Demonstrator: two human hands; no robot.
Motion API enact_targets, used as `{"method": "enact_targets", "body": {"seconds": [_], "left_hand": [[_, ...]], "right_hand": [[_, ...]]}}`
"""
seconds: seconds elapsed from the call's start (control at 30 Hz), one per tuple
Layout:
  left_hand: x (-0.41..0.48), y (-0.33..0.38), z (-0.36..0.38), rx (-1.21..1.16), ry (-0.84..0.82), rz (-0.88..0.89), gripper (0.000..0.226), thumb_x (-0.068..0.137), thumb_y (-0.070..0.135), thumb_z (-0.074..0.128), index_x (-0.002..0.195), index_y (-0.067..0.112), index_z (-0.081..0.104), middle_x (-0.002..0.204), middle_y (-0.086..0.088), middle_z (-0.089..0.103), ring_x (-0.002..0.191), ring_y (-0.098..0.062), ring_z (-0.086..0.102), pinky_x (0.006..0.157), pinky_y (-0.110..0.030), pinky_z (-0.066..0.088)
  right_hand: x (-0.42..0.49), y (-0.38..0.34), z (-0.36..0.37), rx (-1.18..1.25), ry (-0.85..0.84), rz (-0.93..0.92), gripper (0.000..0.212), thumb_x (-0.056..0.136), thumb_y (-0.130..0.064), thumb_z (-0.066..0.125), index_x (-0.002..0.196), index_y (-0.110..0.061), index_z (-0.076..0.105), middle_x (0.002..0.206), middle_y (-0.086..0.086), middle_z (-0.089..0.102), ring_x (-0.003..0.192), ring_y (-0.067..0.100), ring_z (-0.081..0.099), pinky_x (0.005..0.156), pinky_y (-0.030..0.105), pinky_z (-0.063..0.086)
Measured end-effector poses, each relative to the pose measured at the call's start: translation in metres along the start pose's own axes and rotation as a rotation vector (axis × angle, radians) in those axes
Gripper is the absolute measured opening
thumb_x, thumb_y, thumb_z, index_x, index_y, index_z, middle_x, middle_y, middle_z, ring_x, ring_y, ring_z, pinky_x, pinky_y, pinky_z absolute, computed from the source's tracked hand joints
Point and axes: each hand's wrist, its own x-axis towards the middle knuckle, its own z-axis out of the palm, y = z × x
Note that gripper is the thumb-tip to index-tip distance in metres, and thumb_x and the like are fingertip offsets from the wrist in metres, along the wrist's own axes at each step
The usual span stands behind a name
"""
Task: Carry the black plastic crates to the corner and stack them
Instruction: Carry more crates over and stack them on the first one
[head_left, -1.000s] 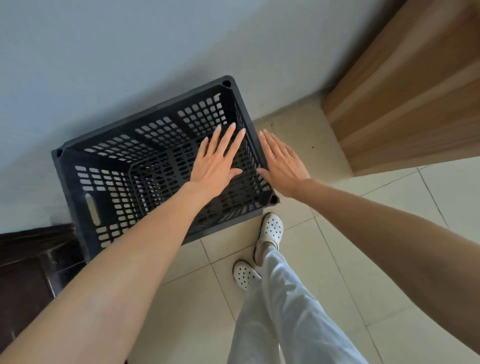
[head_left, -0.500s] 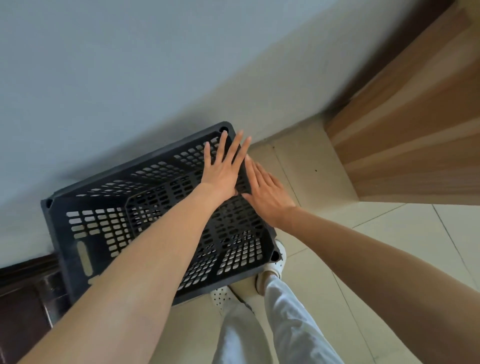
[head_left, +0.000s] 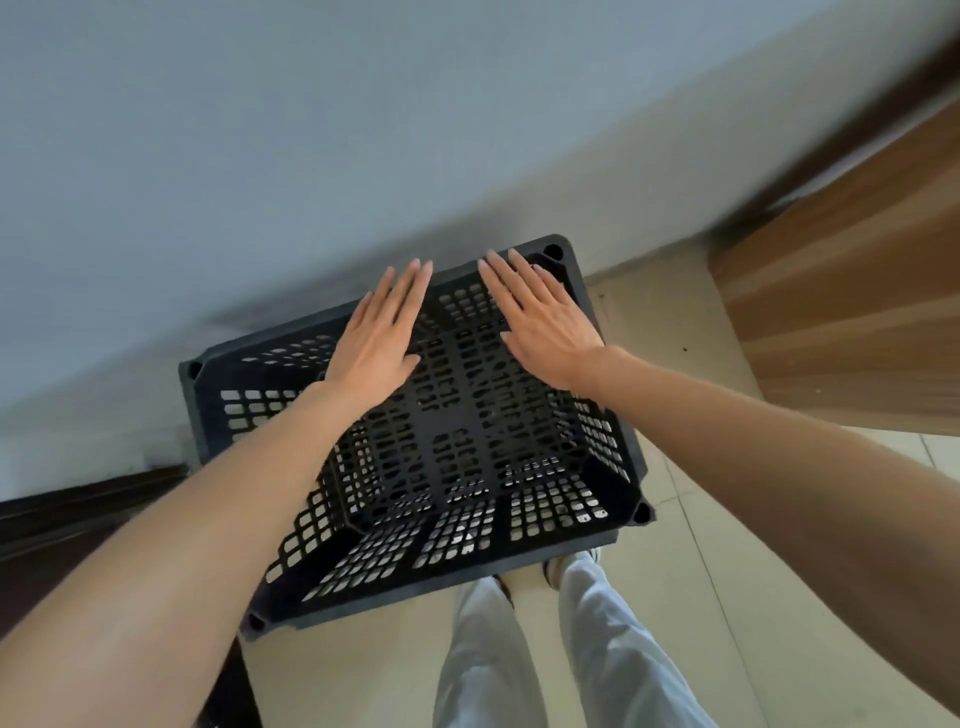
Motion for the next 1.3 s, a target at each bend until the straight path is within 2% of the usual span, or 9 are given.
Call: {"method": "enact_targets", "body": {"seconds": [0.2,0.5,0.77,0.83,0.9,0.97,1.03,1.17,1.3], "left_hand": [[-0.036,-0.063,0.011,-0.009,-0.037,-0.113,0.121,0.081,0.021,0.075,0.151,0.026,-0.024,0.163,-0.001,-0.014,0.15,-0.022,-0.007,0.121,-0.044,0.005],[-0.032,-0.069,0.023,-0.053,-0.127,-0.154,0.136,0.072,0.021,0.082,0.147,0.026,-0.033,0.155,0.005,-0.036,0.145,-0.026,-0.027,0.116,-0.053,-0.012],[-0.064,-0.087,0.016,-0.114,0.015,-0.16,0.122,0.08,0.026,0.076,0.151,0.027,-0.024,0.161,-0.003,-0.024,0.148,-0.029,-0.018,0.12,-0.05,-0.002],[-0.086,-0.105,0.016,-0.069,0.045,-0.188,0.113,0.083,0.024,0.073,0.154,0.027,-0.015,0.161,-0.004,-0.024,0.148,-0.032,-0.017,0.121,-0.051,0.0],[-0.111,-0.126,0.016,-0.033,0.08,-0.214,0.088,0.088,0.021,0.066,0.156,0.028,0.011,0.161,-0.005,-0.021,0.149,-0.034,-0.015,0.121,-0.051,0.002],[-0.134,-0.144,0.018,-0.024,0.121,-0.233,0.056,0.092,0.022,0.061,0.145,0.026,0.043,0.163,-0.005,-0.012,0.15,-0.033,-0.011,0.122,-0.049,0.003],[-0.155,-0.156,0.024,-0.049,0.122,-0.25,0.044,0.094,0.026,0.057,0.138,0.025,0.053,0.165,-0.004,-0.003,0.151,-0.029,-0.007,0.122,-0.048,0.005],[-0.195,-0.163,0.048,-0.052,0.062,-0.211,0.058,0.096,0.035,0.053,0.149,0.02,0.036,0.164,-0.004,0.004,0.151,-0.024,-0.004,0.122,-0.044,0.001],[-0.23,-0.151,0.085,-0.072,-0.02,-0.227,0.077,0.098,0.044,0.045,0.156,0.015,0.003,0.163,-0.004,-0.013,0.15,-0.024,-0.013,0.123,-0.044,0.0]], "right_hand": [[0.059,-0.071,0.001,-0.012,-0.104,-0.139,0.083,0.095,-0.037,0.042,0.153,-0.012,-0.012,0.162,0.005,-0.012,0.148,0.027,-0.013,0.121,0.043,-0.001],[0.069,-0.09,0.01,-0.127,-0.168,-0.057,0.108,0.085,-0.053,0.052,0.149,-0.012,-0.024,0.158,0.006,-0.028,0.145,0.03,-0.023,0.12,0.047,-0.003],[0.068,-0.112,-0.008,-0.12,-0.143,-0.061,0.095,0.089,-0.031,0.051,0.151,-0.013,-0.018,0.16,0.005,-0.019,0.147,0.027,-0.015,0.121,0.045,-0.002],[0.072,-0.133,-0.012,-0.114,-0.109,-0.097,0.091,0.088,-0.021,0.049,0.152,-0.013,-0.015,0.161,0.006,-0.017,0.148,0.027,-0.012,0.121,0.043,0.0],[0.078,-0.159,-0.013,-0.093,-0.096,-0.129,0.088,0.088,-0.014,0.047,0.153,-0.013,-0.012,0.161,0.006,-0.016,0.148,0.026,-0.011,0.121,0.041,0.001],[0.086,-0.187,-0.01,-0.074,-0.1,-0.168,0.085,0.088,-0.012,0.046,0.154,-0.013,-0.009,0.161,0.007,-0.014,0.149,0.025,-0.01,0.121,0.041,0.0],[0.092,-0.217,-0.005,-0.072,-0.11,-0.217,0.084,0.089,-0.011,0.045,0.154,-0.013,-0.008,0.162,0.007,-0.011,0.149,0.026,-0.009,0.121,0.04,-0.001],[0.105,-0.268,0.007,-0.095,-0.154,-0.321,0.087,0.089,-0.007,0.045,0.153,-0.016,-0.013,0.161,0.006,-0.015,0.148,0.027,-0.013,0.121,0.043,0.001],[0.113,-0.306,0.019,-0.175,-0.182,-0.408,0.084,0.092,-0.009,0.044,0.153,-0.018,-0.012,0.161,0.006,-0.017,0.148,0.029,-0.013,0.121,0.045,0.002]]}}
